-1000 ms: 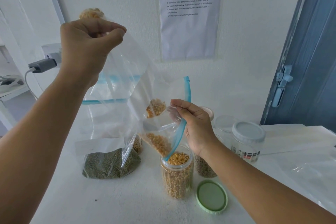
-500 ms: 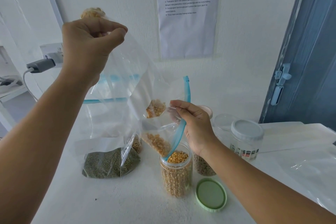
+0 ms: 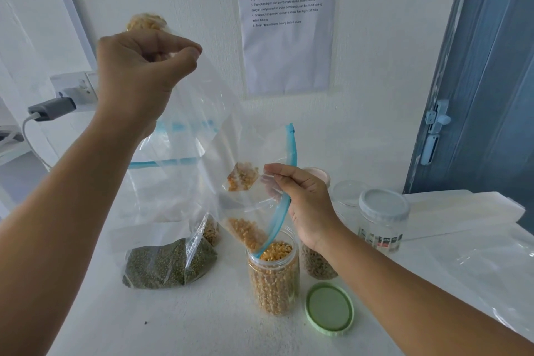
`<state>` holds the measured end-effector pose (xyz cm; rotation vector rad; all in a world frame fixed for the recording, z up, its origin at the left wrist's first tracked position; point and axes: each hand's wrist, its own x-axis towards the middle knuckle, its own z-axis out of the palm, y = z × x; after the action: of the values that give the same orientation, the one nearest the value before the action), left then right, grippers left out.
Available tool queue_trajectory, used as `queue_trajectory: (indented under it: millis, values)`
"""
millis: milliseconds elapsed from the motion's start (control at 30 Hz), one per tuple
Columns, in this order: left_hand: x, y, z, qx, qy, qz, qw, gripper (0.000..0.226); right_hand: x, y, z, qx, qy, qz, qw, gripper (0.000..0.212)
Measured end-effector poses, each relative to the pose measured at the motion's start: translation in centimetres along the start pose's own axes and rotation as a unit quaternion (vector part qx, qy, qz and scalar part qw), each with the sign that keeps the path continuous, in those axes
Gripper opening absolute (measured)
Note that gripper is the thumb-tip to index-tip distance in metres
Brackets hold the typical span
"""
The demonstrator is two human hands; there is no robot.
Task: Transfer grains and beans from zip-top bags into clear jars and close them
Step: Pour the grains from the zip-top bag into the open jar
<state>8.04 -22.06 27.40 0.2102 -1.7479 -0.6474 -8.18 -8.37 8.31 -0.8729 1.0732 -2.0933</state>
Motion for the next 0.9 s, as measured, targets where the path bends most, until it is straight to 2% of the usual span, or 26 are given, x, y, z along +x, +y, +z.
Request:
queue_trajectory:
  millis: [333,533,700,900]
  values:
    - [0.4,0.0,-0.1,0.000,0.004,0.006,1.000,0.024,0.2,-0.2,0.0,-0.011,0.008,-0.009,1.000,0.031]
    - [0.9,0.6,0.0,0.010,0.014,0.005,1.000,0.013,0.4,-0.1,-0.1,0.003,0.011,-0.015,1.000,0.028]
    - [1.0,0.4,0.1,-0.007,0.004,0.012,1.000,0.025,0.5,0.2,-1.0,0.039,0.040,-0.006,0.998,0.031]
    - [0.8,-0.1,0.3,-0.008,-0.008,0.013,1.000,0.031,0.4,0.7,-1.1,0.039,0.033,0.006,0.999,0.028]
